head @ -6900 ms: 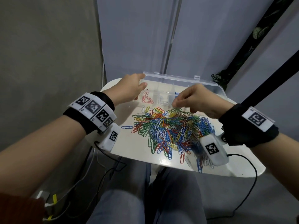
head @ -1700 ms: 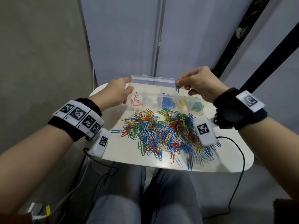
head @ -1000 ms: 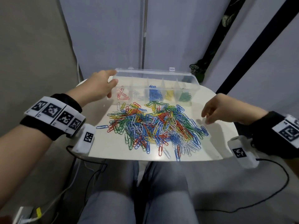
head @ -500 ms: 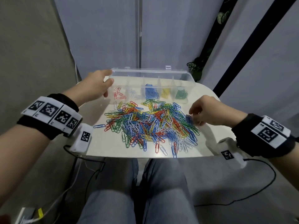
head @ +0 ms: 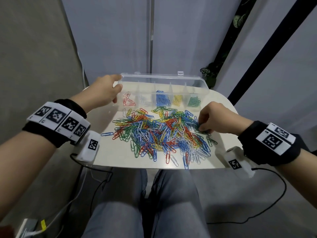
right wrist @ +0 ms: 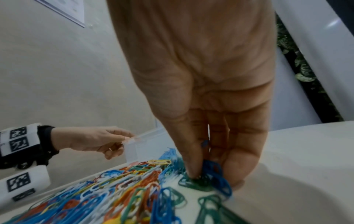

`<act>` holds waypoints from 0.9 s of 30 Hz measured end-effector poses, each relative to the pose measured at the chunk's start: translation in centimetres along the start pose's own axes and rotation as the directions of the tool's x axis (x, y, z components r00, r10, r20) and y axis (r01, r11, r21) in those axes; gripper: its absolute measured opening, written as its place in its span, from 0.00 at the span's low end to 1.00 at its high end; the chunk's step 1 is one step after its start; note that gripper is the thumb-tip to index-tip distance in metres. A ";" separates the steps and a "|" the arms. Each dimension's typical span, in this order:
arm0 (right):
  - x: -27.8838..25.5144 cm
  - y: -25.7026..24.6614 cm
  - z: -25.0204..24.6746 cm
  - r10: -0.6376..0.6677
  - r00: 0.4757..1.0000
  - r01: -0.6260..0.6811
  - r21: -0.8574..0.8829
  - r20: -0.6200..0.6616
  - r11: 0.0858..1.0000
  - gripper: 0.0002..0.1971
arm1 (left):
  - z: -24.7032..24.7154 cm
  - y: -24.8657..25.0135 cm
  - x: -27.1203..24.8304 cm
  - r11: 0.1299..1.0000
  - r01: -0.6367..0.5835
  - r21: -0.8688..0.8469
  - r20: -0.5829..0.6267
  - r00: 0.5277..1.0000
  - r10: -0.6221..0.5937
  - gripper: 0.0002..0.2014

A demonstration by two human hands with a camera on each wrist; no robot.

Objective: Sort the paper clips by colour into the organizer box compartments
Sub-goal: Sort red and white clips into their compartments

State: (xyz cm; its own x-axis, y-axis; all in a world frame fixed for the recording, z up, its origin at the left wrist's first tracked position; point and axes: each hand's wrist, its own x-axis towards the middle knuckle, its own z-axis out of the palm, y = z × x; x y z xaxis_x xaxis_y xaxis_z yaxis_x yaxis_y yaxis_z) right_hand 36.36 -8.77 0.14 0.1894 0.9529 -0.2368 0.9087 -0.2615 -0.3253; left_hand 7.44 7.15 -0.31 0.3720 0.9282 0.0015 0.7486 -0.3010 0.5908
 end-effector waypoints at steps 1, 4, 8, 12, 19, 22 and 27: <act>0.1 0.2 -0.1 0.018 1.000 -0.018 0.061 0.010 0.998 0.06 | 0.0 0.0 0.0 1.000 -0.002 0.000 0.001 1.000 0.002 0.23; 0.2 0.6 -0.8 0.058 0.998 -0.062 0.314 0.020 0.948 0.04 | -0.2 0.0 0.0 1.000 0.000 -0.003 0.004 1.000 0.000 0.23; 0.2 0.9 -1.7 0.117 0.992 -0.124 0.546 0.048 0.829 0.04 | -0.4 -0.2 0.0 1.000 0.008 -0.009 0.009 1.000 -0.007 0.22; 0.6 0.6 -2.3 0.130 0.989 -0.144 0.680 0.072 0.719 0.03 | -0.4 -0.5 0.0 1.000 0.002 0.001 0.014 1.000 -0.002 0.22; 2.7 -3.2 -3.8 0.065 0.992 0.032 0.707 -0.110 0.707 0.06 | -0.1 -0.8 0.3 1.000 0.007 0.008 0.015 1.000 -0.008 0.23; 4.2 -5.6 -3.8 0.038 0.981 0.099 0.663 -0.188 0.742 0.06 | -0.1 -1.0 0.4 1.000 0.005 0.013 0.014 1.000 -0.006 0.23; 6.5 -9.0 -3.1 0.028 0.970 0.134 0.624 -0.242 0.770 0.07 | -0.1 -0.9 0.4 1.000 -0.008 0.004 0.017 1.000 0.008 0.23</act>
State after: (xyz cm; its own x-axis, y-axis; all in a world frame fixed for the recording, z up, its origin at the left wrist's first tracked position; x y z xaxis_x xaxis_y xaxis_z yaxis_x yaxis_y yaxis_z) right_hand 30.58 0.19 4.34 0.2992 0.9540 -0.0172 0.4926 -0.1698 -0.8535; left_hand 6.81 7.79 -0.75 0.3871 0.9220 -0.0075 0.7476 -0.3091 0.5878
